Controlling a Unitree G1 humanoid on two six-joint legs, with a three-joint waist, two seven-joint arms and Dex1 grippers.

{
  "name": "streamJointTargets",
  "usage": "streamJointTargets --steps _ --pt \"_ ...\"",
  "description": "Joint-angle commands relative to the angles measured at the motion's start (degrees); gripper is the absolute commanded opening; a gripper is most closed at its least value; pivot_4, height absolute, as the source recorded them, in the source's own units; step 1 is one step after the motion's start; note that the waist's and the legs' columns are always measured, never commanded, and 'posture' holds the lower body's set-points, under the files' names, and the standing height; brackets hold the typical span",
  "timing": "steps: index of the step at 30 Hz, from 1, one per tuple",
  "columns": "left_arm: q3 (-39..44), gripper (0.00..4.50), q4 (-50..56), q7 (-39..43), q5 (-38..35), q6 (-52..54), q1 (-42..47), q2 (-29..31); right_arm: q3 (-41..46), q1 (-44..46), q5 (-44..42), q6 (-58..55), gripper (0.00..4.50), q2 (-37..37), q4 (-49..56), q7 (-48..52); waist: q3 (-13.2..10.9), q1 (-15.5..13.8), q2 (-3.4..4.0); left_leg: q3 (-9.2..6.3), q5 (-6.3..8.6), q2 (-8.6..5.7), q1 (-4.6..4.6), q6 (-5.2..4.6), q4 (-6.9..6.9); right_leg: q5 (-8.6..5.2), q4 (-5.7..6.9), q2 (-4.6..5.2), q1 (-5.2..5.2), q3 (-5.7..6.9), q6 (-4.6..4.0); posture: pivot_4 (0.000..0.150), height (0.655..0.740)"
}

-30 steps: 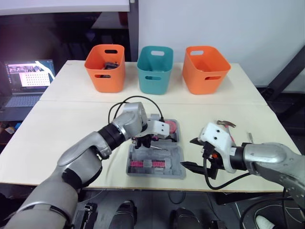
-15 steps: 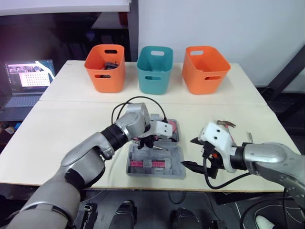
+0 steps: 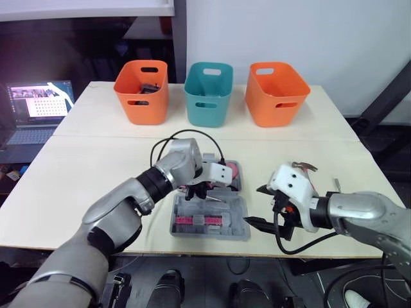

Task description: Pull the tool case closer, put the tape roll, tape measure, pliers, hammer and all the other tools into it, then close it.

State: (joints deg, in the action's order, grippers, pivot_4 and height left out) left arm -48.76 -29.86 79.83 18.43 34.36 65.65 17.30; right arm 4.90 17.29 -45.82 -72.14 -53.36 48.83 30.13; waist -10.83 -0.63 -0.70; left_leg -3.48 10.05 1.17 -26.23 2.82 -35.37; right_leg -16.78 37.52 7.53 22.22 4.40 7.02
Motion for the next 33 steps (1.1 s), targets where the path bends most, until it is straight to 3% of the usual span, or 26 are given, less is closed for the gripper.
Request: streamJointTargets --steps 1,4,12,18,23,24,26,30,33 --pt "1.0 1.36 0.0 -0.1 1.2 1.7 0.3 -0.3 0.4 0.9 0.0 0.9 4.5 -0.9 0.9 0.1 0.0 0.0 0.0 0.0 0.0 0.0 0.0 0.0 0.0 0.0 0.0 0.0 0.0 0.0 0.0 0.15 0.74" --pt "1.7 2.76 0.2 0.5 1.1 2.6 1.1 -0.2 0.3 0.8 -0.1 0.8 4.5 -0.9 0.8 0.3 0.0 -0.1 0.03 0.0 0.0 0.0 0.02 0.0 -0.01 0.0 0.01 0.0 -0.02 -0.01 0.0 0.15 0.74" --pt "6.1 2.76 3.6 3.3 -1.2 1.8 2.6 3.1 -0.2 1.0 -0.2 1.0 4.5 -0.7 0.7 0.6 0.0 0.2 0.03 0.0 0.0 0.0 0.01 0.0 -0.08 0.0 0.1 0.0 0.01 -0.01 0.0 0.15 0.74" --pt "20.3 2.76 11.8 -0.2 -11.0 -11.2 -6.4 9.2 -0.8 1.1 0.8 2.3 4.5 -1.5 0.5 1.4 0.0 0.5 0.04 0.01 0.0 0.0 0.08 0.0 -0.07 0.0 0.21 0.0 0.02 -0.08 0.0 0.15 0.74" --pt "27.7 2.76 13.1 -3.0 -16.4 -14.7 -15.9 12.0 -2.5 2.0 1.7 4.1 4.5 -1.9 -0.3 2.1 0.0 1.0 0.05 0.07 0.0 0.0 0.31 0.0 -0.04 0.0 0.27 0.0 -0.1 -0.16 -0.01 0.15 0.74" --pt "28.8 2.52 13.0 -4.9 -16.5 -17.0 -17.7 11.9 -2.9 2.3 2.0 4.5 4.5 -1.9 -0.6 2.3 0.0 0.9 0.04 0.1 0.0 0.0 0.38 0.0 -0.03 0.0 0.27 0.0 -0.16 -0.19 -0.01 0.15 0.74" --pt "29.9 1.85 13.7 -3.3 -19.6 -10.1 -19.7 11.4 -3.5 2.7 2.5 5.1 4.5 -2.1 -1.1 2.6 0.0 0.6 0.04 0.08 0.0 0.0 0.41 0.0 -0.04 0.0 0.26 0.0 -0.24 -0.19 -0.01 0.15 0.74" --pt "32.0 0.07 14.1 -2.0 -24.6 -5.9 -22.4 10.7 -4.4 3.4 3.1 5.8 4.5 -2.2 -1.7 3.3 0.0 0.3 0.04 0.09 0.0 -0.01 0.49 0.0 -0.07 0.0 0.26 0.01 -0.3 -0.2 -0.01 0.15 0.74" --pt "32.9 0.07 12.6 -6.5 -24.0 -8.6 -23.2 9.3 -5.2 4.0 3.5 6.1 4.5 -2.0 -2.1 3.6 0.0 0.2 0.04 0.1 0.0 -0.01 0.65 0.0 -0.03 0.0 0.25 0.0 -0.42 -0.21 -0.01 0.15 0.74"
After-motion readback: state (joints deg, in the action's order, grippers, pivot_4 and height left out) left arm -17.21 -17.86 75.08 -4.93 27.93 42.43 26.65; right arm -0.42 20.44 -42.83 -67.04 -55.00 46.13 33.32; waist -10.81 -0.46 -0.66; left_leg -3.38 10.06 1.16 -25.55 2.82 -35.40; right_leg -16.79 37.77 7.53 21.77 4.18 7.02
